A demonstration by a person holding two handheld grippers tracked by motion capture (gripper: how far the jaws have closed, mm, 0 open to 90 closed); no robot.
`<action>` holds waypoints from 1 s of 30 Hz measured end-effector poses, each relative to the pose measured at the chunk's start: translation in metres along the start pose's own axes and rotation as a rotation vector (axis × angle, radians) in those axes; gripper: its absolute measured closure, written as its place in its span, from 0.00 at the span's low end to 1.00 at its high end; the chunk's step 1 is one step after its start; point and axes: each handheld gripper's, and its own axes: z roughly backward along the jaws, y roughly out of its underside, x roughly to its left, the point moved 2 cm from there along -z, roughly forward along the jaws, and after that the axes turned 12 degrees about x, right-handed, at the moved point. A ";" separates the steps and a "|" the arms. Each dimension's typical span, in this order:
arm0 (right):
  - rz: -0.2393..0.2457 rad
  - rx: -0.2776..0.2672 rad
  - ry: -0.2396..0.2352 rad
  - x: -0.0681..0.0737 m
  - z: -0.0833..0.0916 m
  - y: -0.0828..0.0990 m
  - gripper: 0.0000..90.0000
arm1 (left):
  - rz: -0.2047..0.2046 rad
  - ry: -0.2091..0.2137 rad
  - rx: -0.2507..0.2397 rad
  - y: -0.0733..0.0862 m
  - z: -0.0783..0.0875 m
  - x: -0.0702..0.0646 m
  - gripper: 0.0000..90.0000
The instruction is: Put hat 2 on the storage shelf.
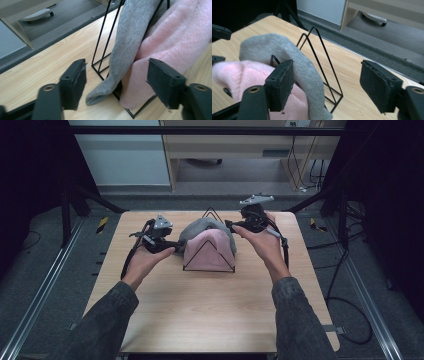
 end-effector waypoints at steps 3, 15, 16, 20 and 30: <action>-0.007 0.003 0.008 0.002 0.007 0.000 0.24 | -0.006 0.017 0.026 0.005 0.007 0.000 0.25; 0.017 -0.025 0.006 0.009 0.035 0.008 0.19 | -0.020 0.103 0.047 0.024 0.034 -0.022 0.15; 0.017 -0.029 0.005 0.010 0.038 0.011 0.19 | -0.028 0.104 0.054 0.026 0.036 -0.024 0.14; 0.015 -0.026 0.006 0.009 0.049 0.027 0.17 | -0.058 0.103 0.072 0.034 0.043 -0.030 0.12; -0.009 0.003 0.007 -0.005 0.069 0.062 0.13 | -0.087 0.091 0.104 0.062 0.054 -0.031 0.08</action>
